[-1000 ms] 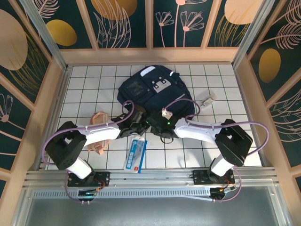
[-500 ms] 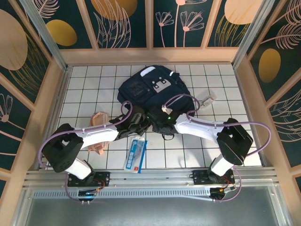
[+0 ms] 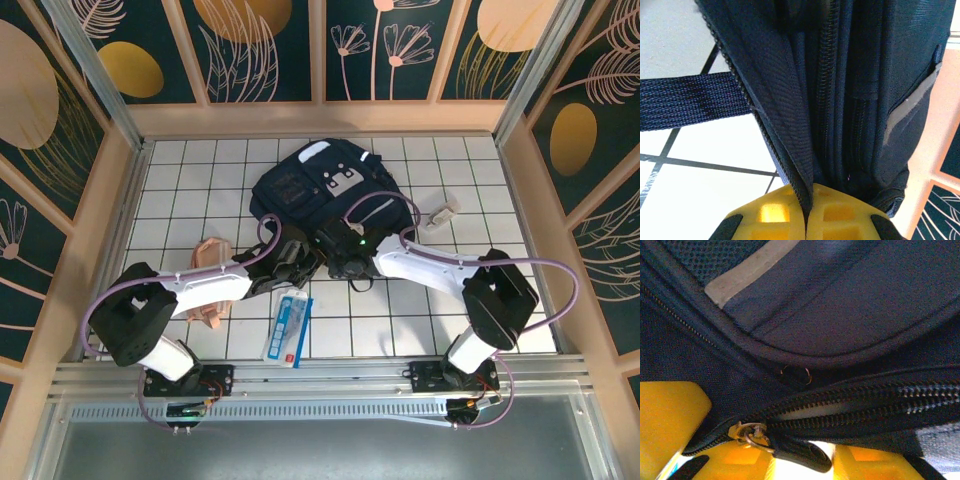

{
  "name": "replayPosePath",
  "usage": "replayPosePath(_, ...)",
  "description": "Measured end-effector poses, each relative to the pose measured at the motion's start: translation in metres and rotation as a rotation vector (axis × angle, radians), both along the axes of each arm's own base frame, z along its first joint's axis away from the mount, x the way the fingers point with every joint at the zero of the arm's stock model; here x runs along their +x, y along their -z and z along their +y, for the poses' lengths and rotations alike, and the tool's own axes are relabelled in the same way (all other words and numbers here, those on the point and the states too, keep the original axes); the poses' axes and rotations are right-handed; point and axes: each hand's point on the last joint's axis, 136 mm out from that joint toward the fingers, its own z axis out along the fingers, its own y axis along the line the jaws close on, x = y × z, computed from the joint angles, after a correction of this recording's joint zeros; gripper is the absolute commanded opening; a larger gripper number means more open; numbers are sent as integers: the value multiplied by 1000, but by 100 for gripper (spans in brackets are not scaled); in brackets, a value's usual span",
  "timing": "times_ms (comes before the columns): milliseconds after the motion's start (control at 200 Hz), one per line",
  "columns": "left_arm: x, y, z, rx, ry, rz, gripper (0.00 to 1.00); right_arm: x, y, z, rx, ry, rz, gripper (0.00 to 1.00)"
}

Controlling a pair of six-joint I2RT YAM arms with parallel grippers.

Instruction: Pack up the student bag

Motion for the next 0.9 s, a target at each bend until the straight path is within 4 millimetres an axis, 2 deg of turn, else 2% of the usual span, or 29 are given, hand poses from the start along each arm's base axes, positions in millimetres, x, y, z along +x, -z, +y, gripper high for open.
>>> replayPosePath(310, -2, 5, 3, 10, 0, 10, 0, -5, 5, 7, -11, -156, 22, 29)
replayPosePath(475, -3, 5, 3, 11, 0, 10, 0, -3, 3, 12, -5, -211, 4, 16)
replayPosePath(796, -3, 6, 3, 13, -1, 12, 0, -2, 2, 17, 14, -232, -3, 6)
replayPosePath(841, -3, 7, 4, 14, -1, 13, 0, -3, 2, 18, 19, -235, -2, 9)
replayPosePath(901, -4, 8, 5, 16, -1, 16, 0, -4, 3, 18, 28, -240, -1, 24)
